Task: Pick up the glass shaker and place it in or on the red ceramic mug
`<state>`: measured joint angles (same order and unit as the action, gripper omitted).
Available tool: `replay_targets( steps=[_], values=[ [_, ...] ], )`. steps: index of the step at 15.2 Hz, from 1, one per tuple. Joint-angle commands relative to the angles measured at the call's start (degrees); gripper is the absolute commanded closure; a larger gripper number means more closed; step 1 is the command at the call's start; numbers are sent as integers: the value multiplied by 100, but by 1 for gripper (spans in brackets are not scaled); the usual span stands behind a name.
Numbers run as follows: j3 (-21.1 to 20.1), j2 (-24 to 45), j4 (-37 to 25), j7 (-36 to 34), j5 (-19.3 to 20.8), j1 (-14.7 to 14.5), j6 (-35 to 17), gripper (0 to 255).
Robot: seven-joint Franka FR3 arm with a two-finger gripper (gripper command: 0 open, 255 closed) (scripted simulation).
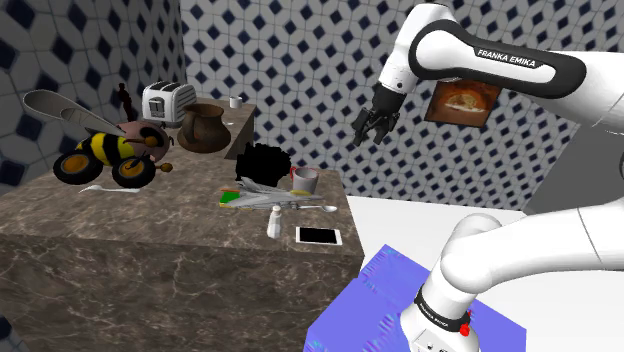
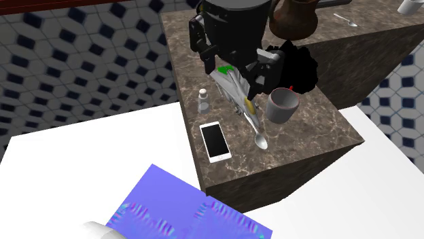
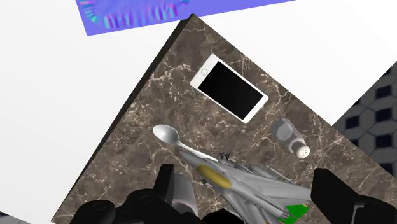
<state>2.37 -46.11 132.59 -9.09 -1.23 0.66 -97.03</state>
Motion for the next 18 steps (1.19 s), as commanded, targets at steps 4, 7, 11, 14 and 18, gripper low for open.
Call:
replay_targets(
  steps=[4,7,11,14,18],
  values=[
    [-179,379,141,-229,-134,-60,-396,0],
    [-354,812,223,-450,-260,-122,-791,0],
    [-578,1465,236,-734,-409,-204,-1304,0],
    [-736,2005,175,-941,-499,-263,-1670,0],
    [-934,2778,-3,-1213,-586,-335,-2120,0]
  ],
)
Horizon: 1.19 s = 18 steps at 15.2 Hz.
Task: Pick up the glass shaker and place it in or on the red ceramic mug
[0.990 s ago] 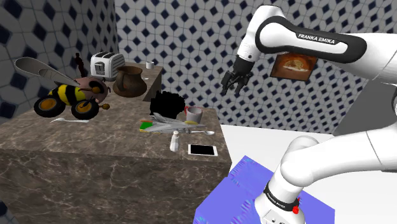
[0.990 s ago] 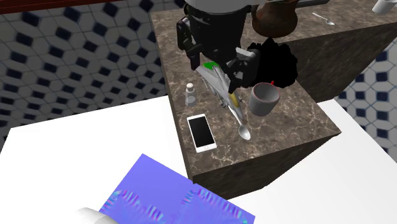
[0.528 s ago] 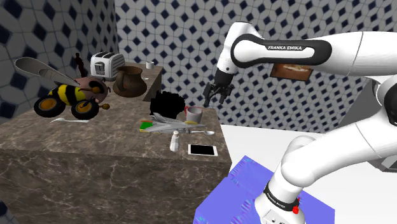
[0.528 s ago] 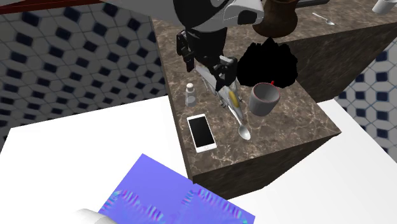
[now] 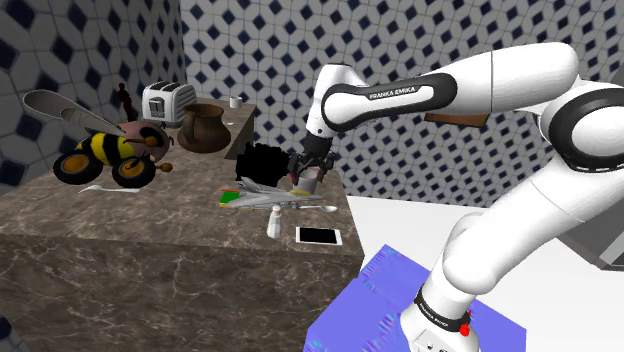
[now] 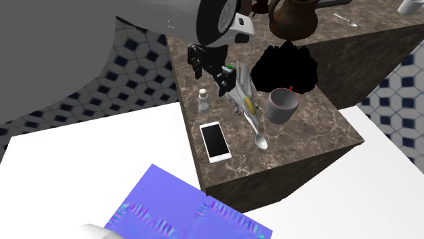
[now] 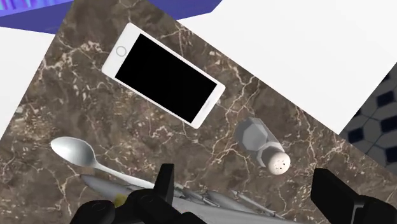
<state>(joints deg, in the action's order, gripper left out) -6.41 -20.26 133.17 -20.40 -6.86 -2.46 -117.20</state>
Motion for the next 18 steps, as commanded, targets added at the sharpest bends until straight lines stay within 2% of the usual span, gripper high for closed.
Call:
replay_targets(
  steps=[1,8,15,18],
  values=[
    [-102,394,-122,-150,-37,-41,-207,0],
    [-352,1749,-676,-597,-49,-168,-780,0],
    [-384,2039,-433,-614,-36,-199,-1315,0],
    [-386,2065,-415,-616,-34,-202,-1359,0]
  ],
)
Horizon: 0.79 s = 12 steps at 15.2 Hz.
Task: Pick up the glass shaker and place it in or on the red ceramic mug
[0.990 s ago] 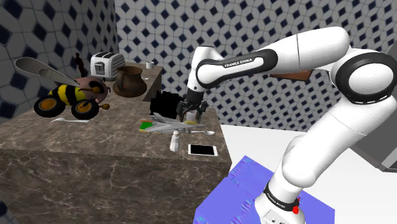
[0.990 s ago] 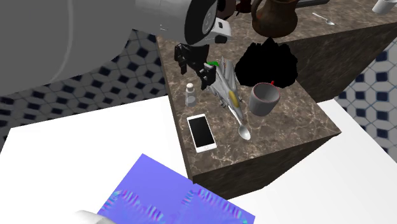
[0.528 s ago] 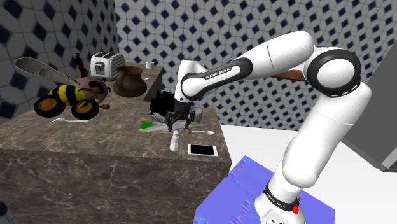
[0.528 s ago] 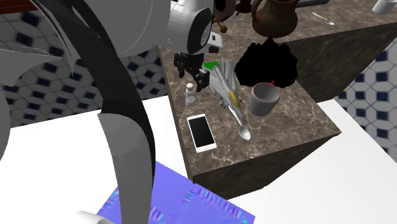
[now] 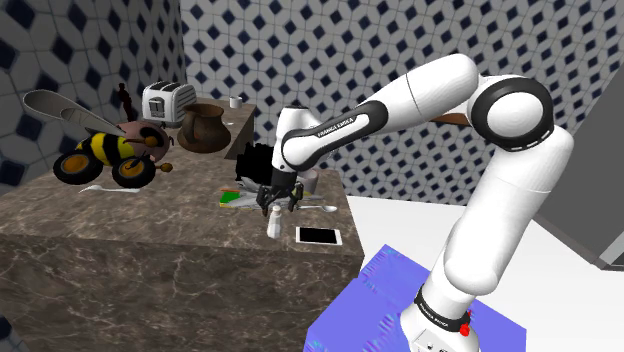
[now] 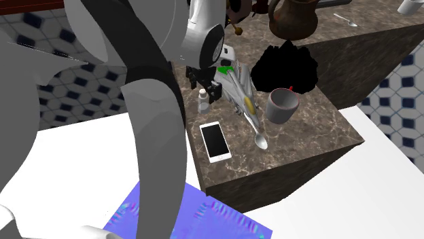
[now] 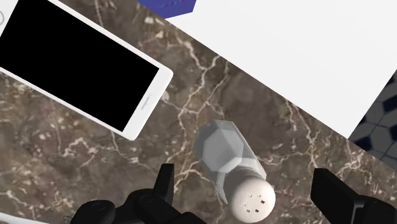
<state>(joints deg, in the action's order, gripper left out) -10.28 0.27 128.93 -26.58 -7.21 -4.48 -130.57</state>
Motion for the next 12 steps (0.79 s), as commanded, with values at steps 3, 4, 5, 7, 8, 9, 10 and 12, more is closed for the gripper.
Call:
replay_targets(
  steps=[3,4,5,7,8,9,10,12],
  values=[
    [0,12,8,2,1,0,-22,0],
    [0,12,8,2,1,0,-22,0],
    [0,12,8,2,1,0,-22,0],
    [1,12,8,2,1,0,-22,255],
    [1,12,8,3,1,1,-22,255],
    [1,12,8,3,1,1,-22,255],
    [1,14,9,3,1,1,-24,255],
    [-1,10,14,1,0,-1,-26,255]
  ],
)
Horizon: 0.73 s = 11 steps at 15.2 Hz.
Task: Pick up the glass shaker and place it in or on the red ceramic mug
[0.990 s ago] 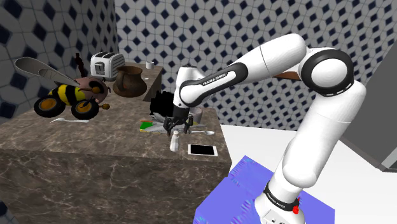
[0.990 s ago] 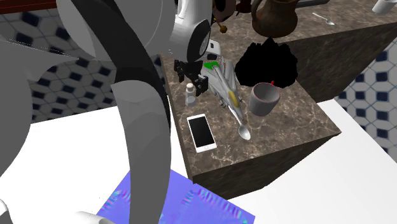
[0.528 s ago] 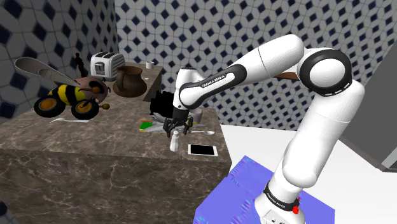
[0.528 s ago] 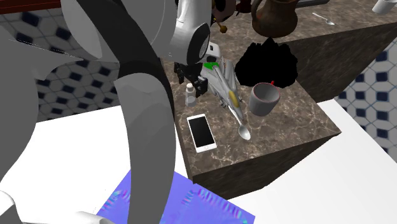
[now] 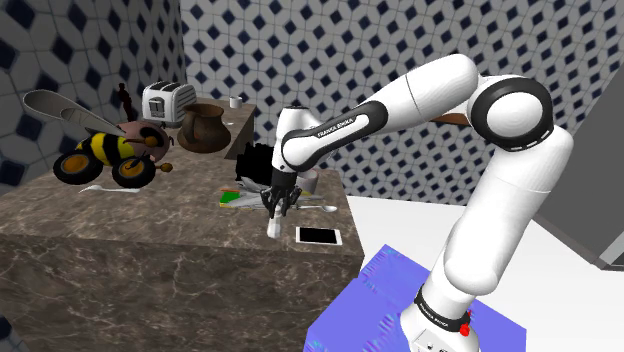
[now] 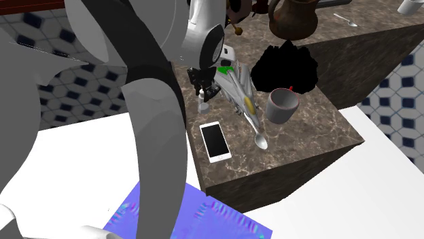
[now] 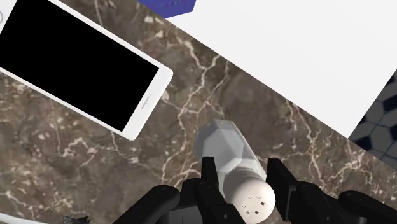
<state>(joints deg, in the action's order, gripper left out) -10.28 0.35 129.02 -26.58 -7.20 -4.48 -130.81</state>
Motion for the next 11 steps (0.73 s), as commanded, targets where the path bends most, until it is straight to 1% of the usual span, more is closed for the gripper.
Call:
replay_targets(
  steps=[1,3,11],
  values=[
    [-2,3,2,-2,-1,-2,0,255],
    [0,5,-1,2,0,1,2,255],
    [15,-310,-301,-26,-11,13,613,255]
  ],
)
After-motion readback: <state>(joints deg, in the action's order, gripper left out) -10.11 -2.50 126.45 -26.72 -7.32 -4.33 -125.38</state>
